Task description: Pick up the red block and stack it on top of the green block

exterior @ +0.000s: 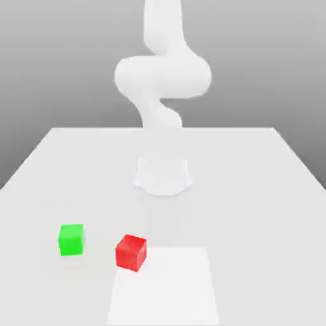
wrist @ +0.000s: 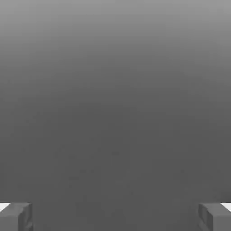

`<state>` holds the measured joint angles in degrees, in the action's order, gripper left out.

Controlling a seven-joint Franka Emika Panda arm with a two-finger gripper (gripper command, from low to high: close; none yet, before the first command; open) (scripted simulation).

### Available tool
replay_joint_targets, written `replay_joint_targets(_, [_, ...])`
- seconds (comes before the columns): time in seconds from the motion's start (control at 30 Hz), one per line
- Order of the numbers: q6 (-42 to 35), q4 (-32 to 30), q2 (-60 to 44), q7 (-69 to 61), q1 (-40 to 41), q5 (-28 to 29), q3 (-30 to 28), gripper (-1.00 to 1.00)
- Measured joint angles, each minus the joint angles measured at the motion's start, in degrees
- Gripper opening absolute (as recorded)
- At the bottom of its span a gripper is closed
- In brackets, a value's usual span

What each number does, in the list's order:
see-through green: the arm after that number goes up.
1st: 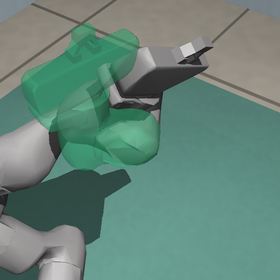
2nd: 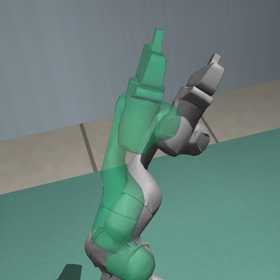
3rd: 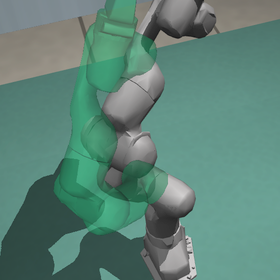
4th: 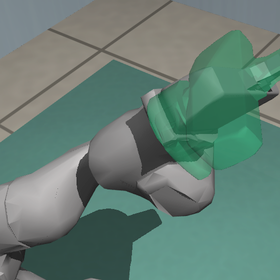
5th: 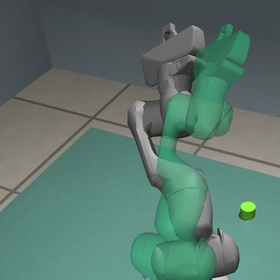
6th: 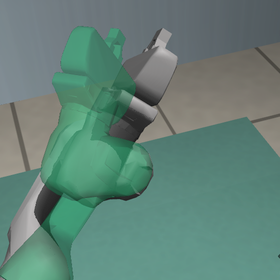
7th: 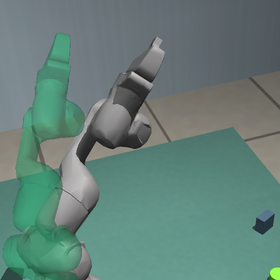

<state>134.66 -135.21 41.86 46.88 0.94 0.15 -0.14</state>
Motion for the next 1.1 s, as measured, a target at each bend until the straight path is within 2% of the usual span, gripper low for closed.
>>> replay_joint_targets(0.57, [24.9, -27.7, -35.6, 8.4, 7.0, 0.5, -2.5, 0.0])
replay_joint_targets(0.8, [37.9, -27.7, -51.5, 7.2, 8.3, -1.9, -1.3, 0.0])
replay_joint_targets(0.83, [39.2, -27.5, -53.1, 7.0, 8.6, -2.1, -1.0, -1.0])
replay_joint_targets(1.1, [38.2, -27.7, -51.9, 7.4, 8.6, -1.7, -1.0, -1.0])
